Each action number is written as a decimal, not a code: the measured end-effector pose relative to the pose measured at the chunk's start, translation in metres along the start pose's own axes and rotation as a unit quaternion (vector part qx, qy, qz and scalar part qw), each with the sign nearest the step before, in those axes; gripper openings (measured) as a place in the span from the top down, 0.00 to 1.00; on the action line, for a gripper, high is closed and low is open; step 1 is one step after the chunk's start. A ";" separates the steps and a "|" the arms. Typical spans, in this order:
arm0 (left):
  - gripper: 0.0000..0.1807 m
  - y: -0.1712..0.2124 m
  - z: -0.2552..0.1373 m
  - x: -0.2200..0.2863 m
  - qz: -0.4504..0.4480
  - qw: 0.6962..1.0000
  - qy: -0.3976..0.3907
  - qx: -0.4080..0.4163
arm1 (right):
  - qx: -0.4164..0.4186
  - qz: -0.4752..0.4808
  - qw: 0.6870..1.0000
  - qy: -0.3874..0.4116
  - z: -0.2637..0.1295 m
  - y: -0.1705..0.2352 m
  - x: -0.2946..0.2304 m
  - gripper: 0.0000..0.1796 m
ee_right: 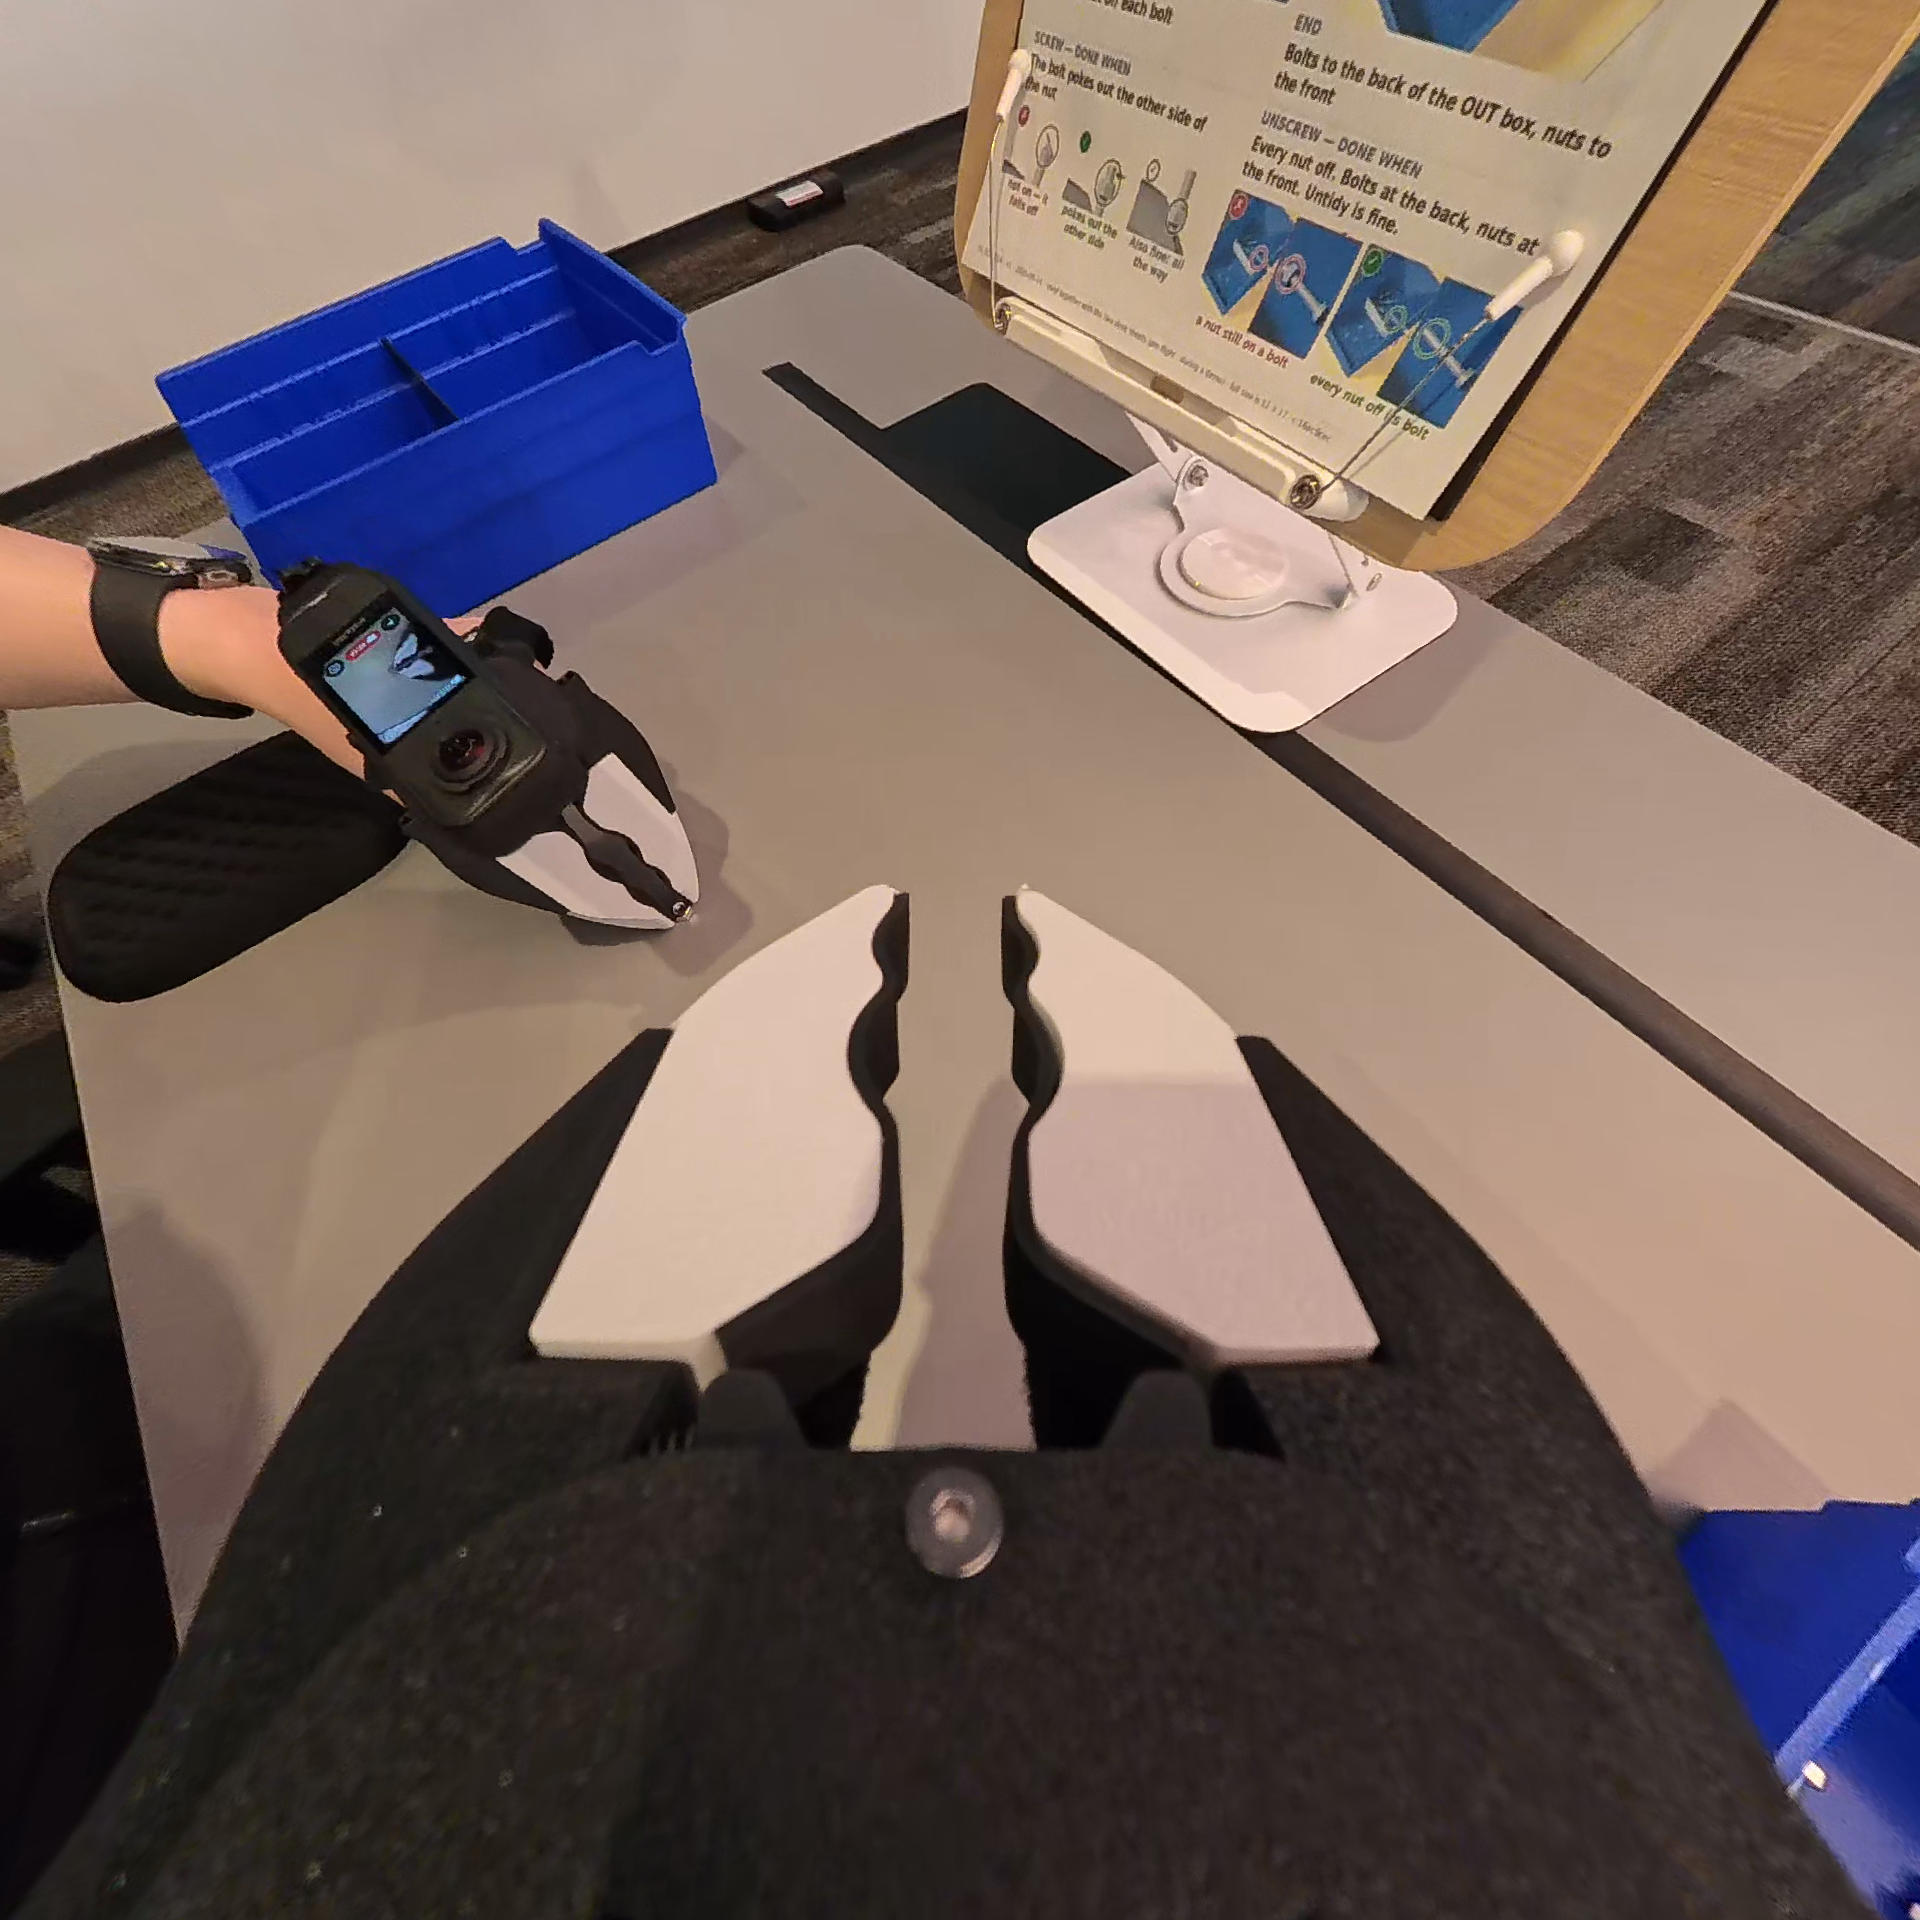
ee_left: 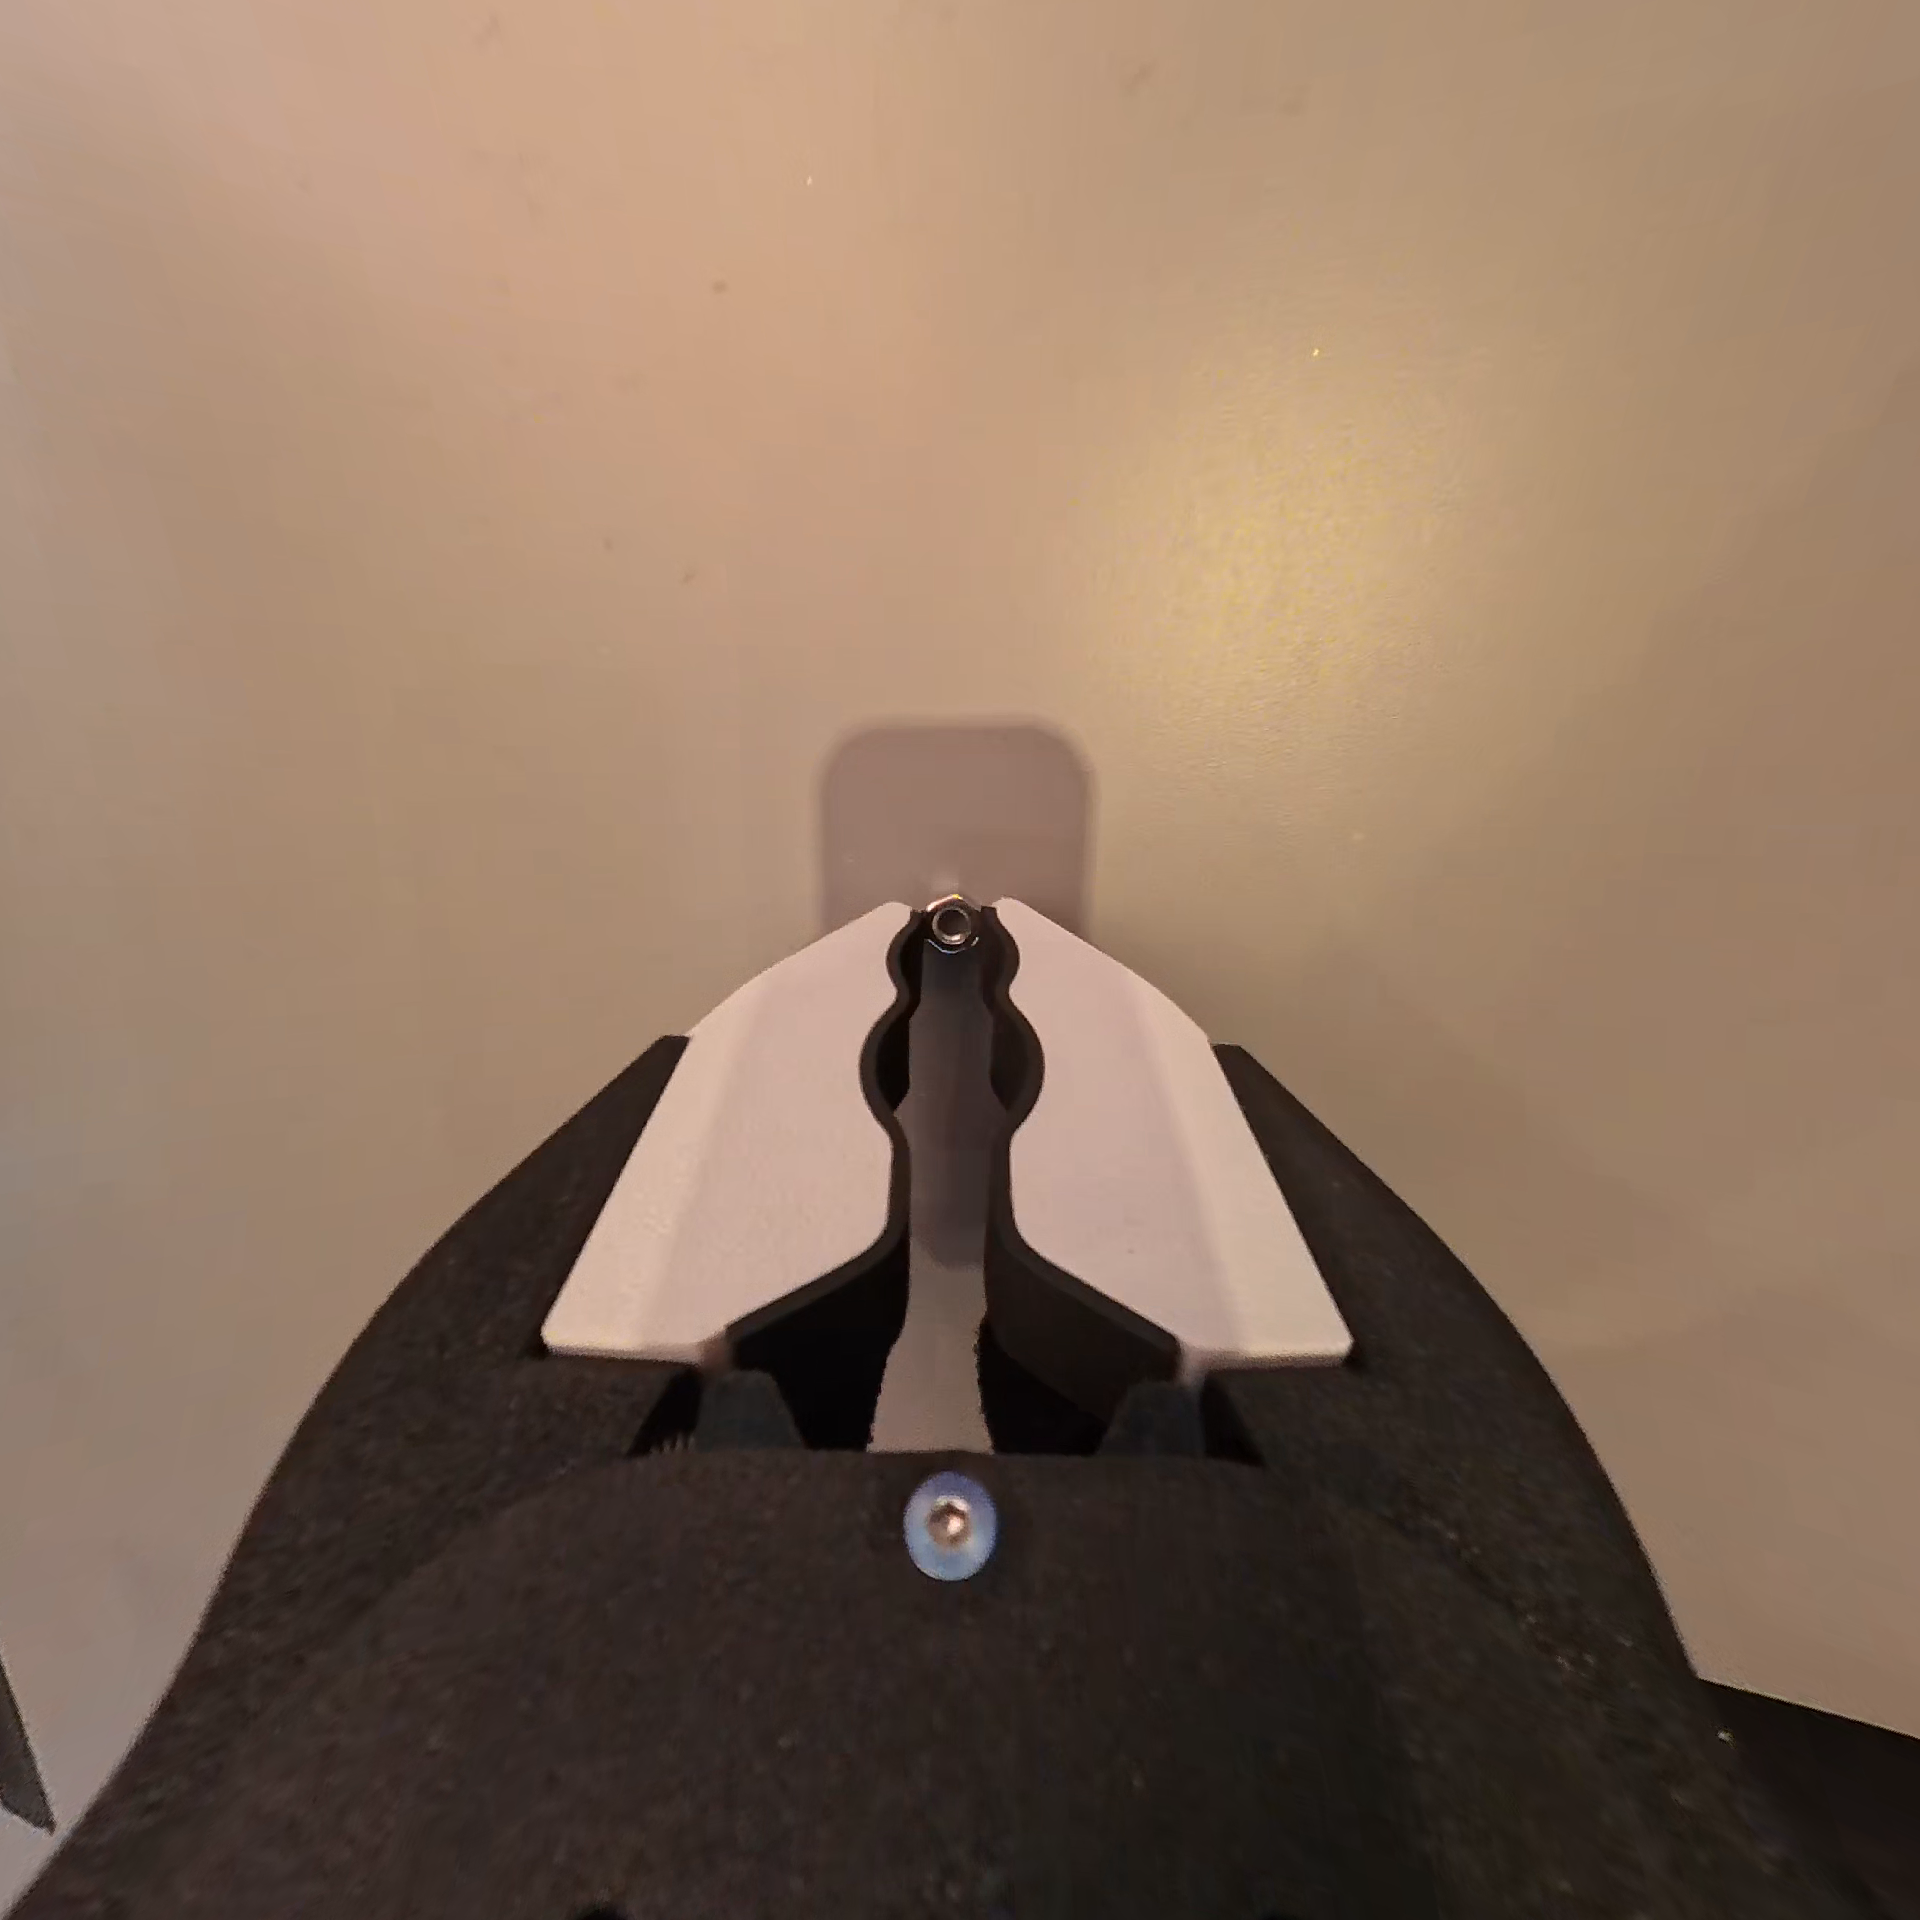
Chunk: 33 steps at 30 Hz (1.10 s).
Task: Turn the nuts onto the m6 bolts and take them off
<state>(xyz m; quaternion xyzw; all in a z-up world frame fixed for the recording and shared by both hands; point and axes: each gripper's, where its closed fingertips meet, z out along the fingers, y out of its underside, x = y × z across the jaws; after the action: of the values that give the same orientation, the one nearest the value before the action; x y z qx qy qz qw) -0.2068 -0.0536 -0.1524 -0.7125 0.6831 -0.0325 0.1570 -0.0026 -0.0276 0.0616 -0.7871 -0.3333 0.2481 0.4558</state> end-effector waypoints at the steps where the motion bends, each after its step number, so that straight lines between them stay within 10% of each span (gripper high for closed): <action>1: 0.95 0.000 0.000 -0.001 0.001 1.000 -0.001 -0.001 | 0.001 0.001 1.000 0.000 0.000 0.000 0.001 0.91; 14: 0.92 0.001 -0.006 -0.004 -0.040 0.998 0.027 0.028 | -0.002 0.015 1.000 -0.002 -0.001 0.006 0.008 0.91; 20: 0.92 0.004 -0.116 -0.059 -0.073 0.990 -0.052 0.106 | -0.003 0.023 1.000 -0.008 0.001 0.008 0.009 0.91; 26: 0.90 0.150 -0.225 -0.140 -0.167 0.972 -0.166 0.010 | -0.004 0.019 1.000 -0.011 0.000 0.004 0.003 0.91; 33: 0.90 0.302 -0.202 -0.167 -0.252 0.952 -0.153 -0.086 | 0.014 -0.002 1.000 -0.022 0.001 -0.009 -0.011 0.91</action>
<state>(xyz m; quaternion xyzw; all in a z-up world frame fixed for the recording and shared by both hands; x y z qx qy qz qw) -0.5611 0.0689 -0.0138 -0.8689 0.4490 0.0976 0.1843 -0.0129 -0.0317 0.0697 -0.7745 -0.3417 0.2686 0.4596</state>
